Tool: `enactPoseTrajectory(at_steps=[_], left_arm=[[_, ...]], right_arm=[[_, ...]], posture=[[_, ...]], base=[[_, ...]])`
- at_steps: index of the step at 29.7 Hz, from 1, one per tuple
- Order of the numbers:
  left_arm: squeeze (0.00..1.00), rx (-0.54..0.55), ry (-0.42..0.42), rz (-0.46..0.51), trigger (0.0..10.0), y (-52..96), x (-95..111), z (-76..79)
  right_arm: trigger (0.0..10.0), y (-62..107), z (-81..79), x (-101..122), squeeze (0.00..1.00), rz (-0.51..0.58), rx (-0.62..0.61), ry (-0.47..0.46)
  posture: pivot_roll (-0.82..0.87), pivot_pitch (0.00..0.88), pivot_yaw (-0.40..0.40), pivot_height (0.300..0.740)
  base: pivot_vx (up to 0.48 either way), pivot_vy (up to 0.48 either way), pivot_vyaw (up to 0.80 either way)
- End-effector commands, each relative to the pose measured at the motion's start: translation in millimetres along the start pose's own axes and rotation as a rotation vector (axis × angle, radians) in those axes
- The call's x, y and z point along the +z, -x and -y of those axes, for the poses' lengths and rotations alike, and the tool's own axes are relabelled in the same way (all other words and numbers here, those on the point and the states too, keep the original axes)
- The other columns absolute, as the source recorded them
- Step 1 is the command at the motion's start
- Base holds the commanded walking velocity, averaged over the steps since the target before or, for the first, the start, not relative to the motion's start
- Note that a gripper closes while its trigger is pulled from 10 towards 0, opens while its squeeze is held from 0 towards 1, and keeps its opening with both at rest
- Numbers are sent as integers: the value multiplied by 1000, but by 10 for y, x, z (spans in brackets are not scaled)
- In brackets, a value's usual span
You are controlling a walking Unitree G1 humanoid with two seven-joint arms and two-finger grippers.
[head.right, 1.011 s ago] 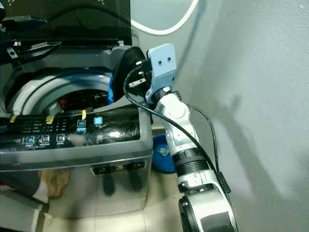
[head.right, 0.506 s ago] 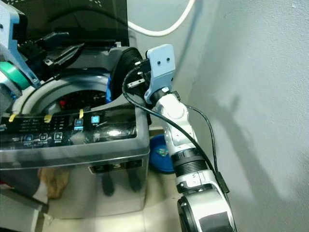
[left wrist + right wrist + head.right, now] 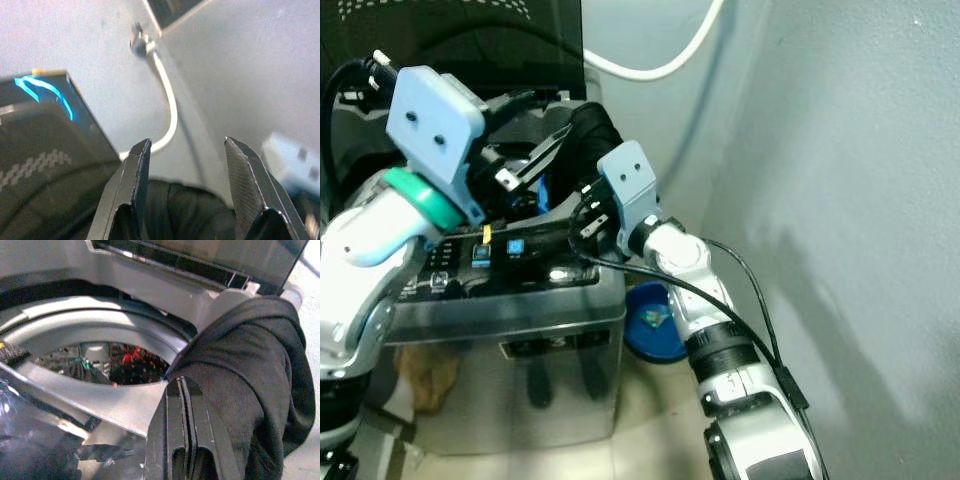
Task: Clothes washing
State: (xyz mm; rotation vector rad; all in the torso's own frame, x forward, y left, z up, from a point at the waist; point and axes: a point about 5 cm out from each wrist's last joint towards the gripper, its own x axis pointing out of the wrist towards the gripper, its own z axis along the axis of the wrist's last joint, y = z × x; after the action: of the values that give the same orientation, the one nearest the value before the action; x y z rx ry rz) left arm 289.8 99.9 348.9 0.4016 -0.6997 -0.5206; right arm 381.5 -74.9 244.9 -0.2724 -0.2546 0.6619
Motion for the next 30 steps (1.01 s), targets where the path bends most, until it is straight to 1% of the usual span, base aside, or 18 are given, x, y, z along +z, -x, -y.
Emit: enactPoseTrajectory(at_steps=[1, 4, 7, 9, 11, 12, 15, 17, 18, 20, 21, 22, 23, 24, 26, 28, 29, 30], left_arm=[[0, -3, -17, 25, 10000, -17, 63, 22], [0, 19, -38, 44, 10000, -22, 123, -52], [0, 23, -45, 45, 10000, -12, 129, -63], [0, 41, -60, 40, 10000, 14, 125, -49], [0, 45, -62, 39, 10000, 16, 122, -45], [0, 47, -63, 37, 10000, 19, 118, -36], [0, 49, -64, 33, 10000, 25, 109, -15], [0, 47, -63, 30, 10000, 30, 103, -4], [0, 43, -62, 28, 10000, 31, 96, 9], [0, 38, -63, 27, 10000, 30, 89, 25], [0, 38, -63, 27, 10000, 30, 89, 25], [0, 37, -63, 26, 10000, 29, 89, 28], [0, 35, -63, 26, 10000, 26, 88, 34], [0, 35, -63, 26, 10000, 26, 88, 34], [0, 31, -62, 26, 10000, 20, 86, 53], [0, 29, -59, 26, 10000, 16, 80, 69], [0, 29, -58, 26, 10000, 14, 78, 73], [0, 29, -58, 27, 10000, 12, 77, 76]], right_arm=[[10000, -34, -3, -34, 0, -26, -18, 0], [10000, -111, 72, 35, 0, -23, -95, -24], [10000, -126, 98, 76, 0, -11, -110, -27], [10000, -143, 162, 175, 0, 17, -130, -46], [10000, -146, 173, 189, 0, 22, -132, -51], [10000, -148, 202, 225, 1000, 33, -136, -48], [10000, -152, 260, 275, 1000, 41, -131, -33], [10000, -153, 275, 277, 1000, 29, -104, -45], [10000, -152, 279, 260, 1000, 12, -58, -82], [10000, -134, 268, 246, 1000, 1, 50, -188], [10000, -134, 268, 246, 1000, 1, 50, -188], [10000, -128, 267, 247, 1000, 2, 77, -217], [10000, -116, 284, 236, 1000, -23, 110, -210], [10000, -116, 284, 236, 1000, -23, 110, -210], [10000, -94, 340, 204, 1000, -86, 140, -153], [10000, -97, 394, 192, 1000, -122, 143, -143], [10000, -108, 434, 187, 0, -139, 116, -157], [10000, -116, 470, 184, 0, -152, 90, -165]], posture=[[136, 130, 27, 740], [137, 126, 14, 740], [139, 124, 10, 740], [140, 124, 8, 740], [140, 124, 8, 740], [139, 124, 4, 740], [138, 124, 2, 740], [137, 122, 3, 740], [136, 120, 4, 740], [132, 117, 5, 740], [132, 117, 5, 740], [132, 117, 5, 740], [132, 117, 5, 740], [132, 117, 5, 740], [132, 117, 5, 740], [120, 115, 5, 740], [118, 112, 3, 740], [119, 111, 2, 740]], base=[[0, 0, 0], [0, 0, 0], [0, 0, 0], [0, 0, 0], [0, 0, 0], [0, 0, 0], [0, 0, 0], [0, 0, 0], [0, 0, 0], [0, 0, 0], [0, 0, 0], [0, 0, 0], [0, 0, 0], [0, 0, 0], [0, 0, 0], [0, 0, 0], [0, 0, 0], [0, 0, 0]])
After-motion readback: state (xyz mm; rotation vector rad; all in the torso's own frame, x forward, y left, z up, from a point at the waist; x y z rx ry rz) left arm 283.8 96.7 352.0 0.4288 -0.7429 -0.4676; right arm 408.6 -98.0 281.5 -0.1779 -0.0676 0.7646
